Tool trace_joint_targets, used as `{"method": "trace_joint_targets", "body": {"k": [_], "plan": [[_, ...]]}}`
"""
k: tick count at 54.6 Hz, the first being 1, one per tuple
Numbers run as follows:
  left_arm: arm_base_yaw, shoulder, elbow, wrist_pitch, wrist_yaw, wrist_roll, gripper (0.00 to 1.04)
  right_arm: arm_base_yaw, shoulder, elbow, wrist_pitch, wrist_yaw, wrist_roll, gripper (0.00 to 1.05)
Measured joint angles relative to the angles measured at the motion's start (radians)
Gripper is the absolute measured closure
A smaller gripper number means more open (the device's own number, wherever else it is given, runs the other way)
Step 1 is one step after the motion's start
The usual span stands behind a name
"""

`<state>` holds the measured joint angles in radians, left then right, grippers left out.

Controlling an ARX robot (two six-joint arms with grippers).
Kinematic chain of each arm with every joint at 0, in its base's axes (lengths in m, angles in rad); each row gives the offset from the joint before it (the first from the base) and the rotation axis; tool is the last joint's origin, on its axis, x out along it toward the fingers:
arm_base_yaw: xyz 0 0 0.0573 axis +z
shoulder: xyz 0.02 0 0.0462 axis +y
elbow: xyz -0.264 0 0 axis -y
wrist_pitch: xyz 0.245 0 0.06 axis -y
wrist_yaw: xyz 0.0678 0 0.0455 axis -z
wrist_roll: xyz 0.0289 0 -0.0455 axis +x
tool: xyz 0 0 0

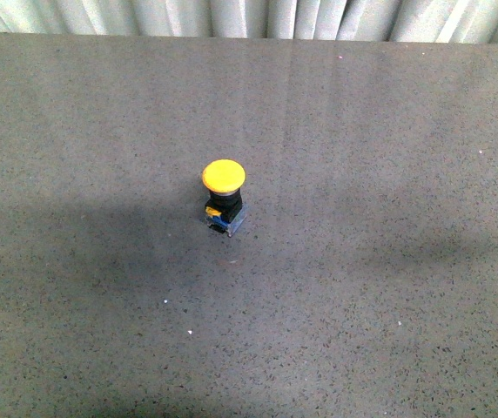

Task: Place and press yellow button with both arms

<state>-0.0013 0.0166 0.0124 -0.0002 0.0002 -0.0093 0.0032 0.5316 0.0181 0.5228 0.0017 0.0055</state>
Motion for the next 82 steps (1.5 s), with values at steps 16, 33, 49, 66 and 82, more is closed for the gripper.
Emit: {"method": "trace_joint_targets", "body": {"k": [16,33,49,66,82], "plan": [[0.000,0.000,0.000,0.000,0.000,0.000,1.03,0.000,-0.149,0.000,-0.141,0.000,0.000,1.03],[0.000,0.000,0.000,0.000,0.000,0.000,1.03,0.000,-0.260,0.000,-0.250,0.000,0.000,1.03],[0.000,0.000,0.000,0.000,0.000,0.000,1.03,0.000,-0.342,0.000,-0.333,0.000,0.000,1.03],[0.000,0.000,0.000,0.000,0.000,0.000,1.03,0.000,-0.523,0.000,-0.520,0.000,0.000,1.03],[0.000,0.000,0.000,0.000,0.000,0.000,0.63,0.000,-0.526,0.000,-0.521,0.000,-0.002,0.67]]}}
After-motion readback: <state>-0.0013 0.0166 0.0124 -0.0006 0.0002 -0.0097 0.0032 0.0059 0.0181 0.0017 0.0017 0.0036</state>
